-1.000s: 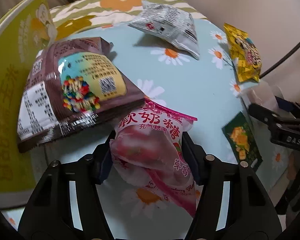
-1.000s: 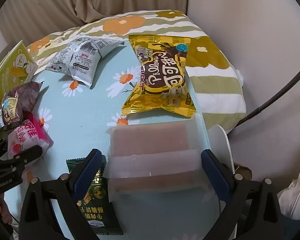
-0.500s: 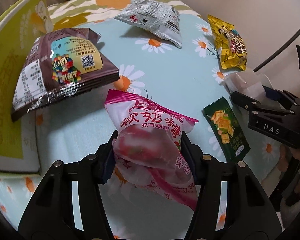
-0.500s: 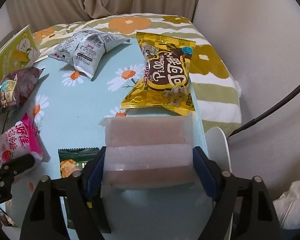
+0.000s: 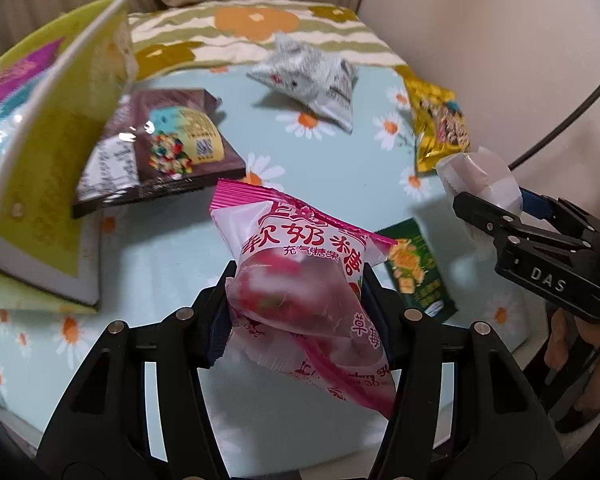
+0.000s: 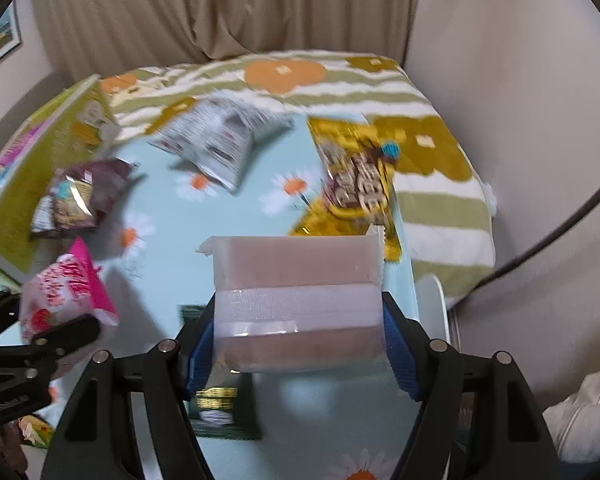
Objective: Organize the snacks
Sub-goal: 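Grasp the pink-and-white candy bag with the left tool while the right tool grasps the translucent pink pack, then carry the candy bag into the box and open the left tool while the right tool carries the pack, then lower the translucent pink pack into the box and open the right tool, then move both tools back over the remaining snacks on the table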
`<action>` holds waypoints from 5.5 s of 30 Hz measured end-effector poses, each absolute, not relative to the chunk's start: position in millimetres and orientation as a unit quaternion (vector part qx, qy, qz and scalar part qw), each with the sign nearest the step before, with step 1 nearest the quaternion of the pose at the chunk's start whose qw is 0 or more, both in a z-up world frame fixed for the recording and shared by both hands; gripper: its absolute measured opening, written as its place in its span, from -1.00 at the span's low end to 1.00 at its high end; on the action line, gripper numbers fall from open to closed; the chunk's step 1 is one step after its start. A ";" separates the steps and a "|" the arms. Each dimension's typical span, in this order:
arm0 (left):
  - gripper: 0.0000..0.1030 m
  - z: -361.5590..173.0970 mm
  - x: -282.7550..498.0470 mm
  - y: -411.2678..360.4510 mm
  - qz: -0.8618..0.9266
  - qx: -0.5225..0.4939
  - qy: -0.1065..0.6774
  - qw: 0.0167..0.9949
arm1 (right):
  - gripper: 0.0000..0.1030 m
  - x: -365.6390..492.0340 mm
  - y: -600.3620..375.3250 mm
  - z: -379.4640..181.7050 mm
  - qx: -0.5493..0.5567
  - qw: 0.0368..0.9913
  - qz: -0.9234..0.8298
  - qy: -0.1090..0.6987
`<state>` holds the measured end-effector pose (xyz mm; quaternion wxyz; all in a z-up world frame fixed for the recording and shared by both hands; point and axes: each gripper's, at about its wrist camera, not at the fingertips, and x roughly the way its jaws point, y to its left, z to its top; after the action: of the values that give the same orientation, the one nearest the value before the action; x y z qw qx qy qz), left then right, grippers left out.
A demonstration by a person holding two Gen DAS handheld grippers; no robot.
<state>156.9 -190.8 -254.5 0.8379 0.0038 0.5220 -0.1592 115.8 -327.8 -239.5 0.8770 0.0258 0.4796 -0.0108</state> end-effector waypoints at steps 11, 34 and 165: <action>0.03 -162.4 117.6 -167.4 -0.119 -0.028 0.444 0.888 | 0.33 98.9 -295.4 -155.5 0.016 0.904 0.074 0.420; 0.03 -37.8 132.8 -6.7 -0.017 -0.068 0.350 0.934 | 0.33 132.6 -158.4 -48.0 -0.005 0.913 0.209 0.350; 0.89 -191.6 215.0 -184.4 0.039 0.086 0.475 0.875 | 0.91 76.5 -290.9 -189.7 0.004 0.866 0.077 0.495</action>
<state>215.0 -184.4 -191.6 0.8750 0.0857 0.4749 0.0393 76.5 -290.9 -189.7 0.8656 0.0036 0.4948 0.0766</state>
